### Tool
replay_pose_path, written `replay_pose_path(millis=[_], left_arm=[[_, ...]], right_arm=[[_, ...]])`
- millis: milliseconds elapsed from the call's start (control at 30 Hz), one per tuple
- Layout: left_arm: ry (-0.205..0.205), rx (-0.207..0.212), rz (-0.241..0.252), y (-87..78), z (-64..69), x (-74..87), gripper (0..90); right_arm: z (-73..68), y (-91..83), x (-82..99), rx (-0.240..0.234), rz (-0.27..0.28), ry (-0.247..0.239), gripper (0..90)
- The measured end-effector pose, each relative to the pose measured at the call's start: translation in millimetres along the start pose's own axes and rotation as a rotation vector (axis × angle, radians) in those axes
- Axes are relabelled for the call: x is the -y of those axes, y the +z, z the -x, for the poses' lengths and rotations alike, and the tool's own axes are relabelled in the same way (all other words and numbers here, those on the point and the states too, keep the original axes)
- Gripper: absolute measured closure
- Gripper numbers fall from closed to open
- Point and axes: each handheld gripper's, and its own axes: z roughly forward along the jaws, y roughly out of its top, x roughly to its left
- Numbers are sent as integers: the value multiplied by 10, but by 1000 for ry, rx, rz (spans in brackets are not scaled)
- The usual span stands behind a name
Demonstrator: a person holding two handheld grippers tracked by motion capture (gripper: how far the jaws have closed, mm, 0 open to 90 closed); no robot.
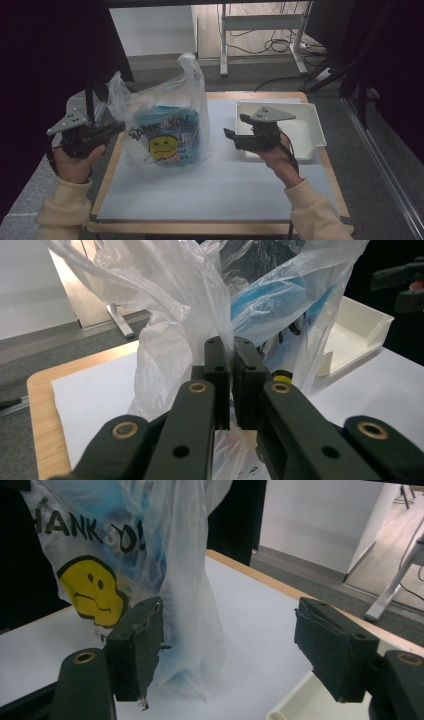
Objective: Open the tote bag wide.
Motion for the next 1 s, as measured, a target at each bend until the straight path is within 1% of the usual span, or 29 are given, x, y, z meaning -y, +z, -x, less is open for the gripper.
replay_pose_path(millis=[100, 133, 300, 367, 400, 500, 600, 700, 733, 833, 1000], left_arm=[[-2, 1, 1, 3, 2, 5, 870], [-2, 2, 3, 3, 3, 6, 870], [-4, 0, 3, 11, 2, 11, 871], [-2, 1, 1, 15, 8, 5, 871], [-2, 1, 1, 15, 8, 5, 871], [1, 2, 2, 19, 20, 2, 871], [0, 2, 2, 21, 20, 3, 871], [0, -1, 5, 26, 24, 6, 872], [0, -1, 6, 28, 27, 6, 872], [4, 3, 4, 32, 39, 7, 872], [1, 4, 8, 27, 36, 1, 872]], right_arm=[[-16, 104, -103, -11, -7, -17, 282], [-16, 104, -103, -11, -7, -17, 282], [-2, 188, -179, -23, 4, -11, 305], [-2, 238, -238, -49, 4, 1, 324], [-2, 238, -238, -49, 4, 1, 324], [-32, 295, -342, -55, 10, -22, 341], [-56, 320, -391, -61, 12, -28, 352], [-106, 369, -480, -67, 22, -40, 391], [-106, 369, -480, -67, 22, -40, 391], [-126, 420, -548, -67, 24, -62, 429], [-119, 471, -611, -81, 22, -58, 455]])
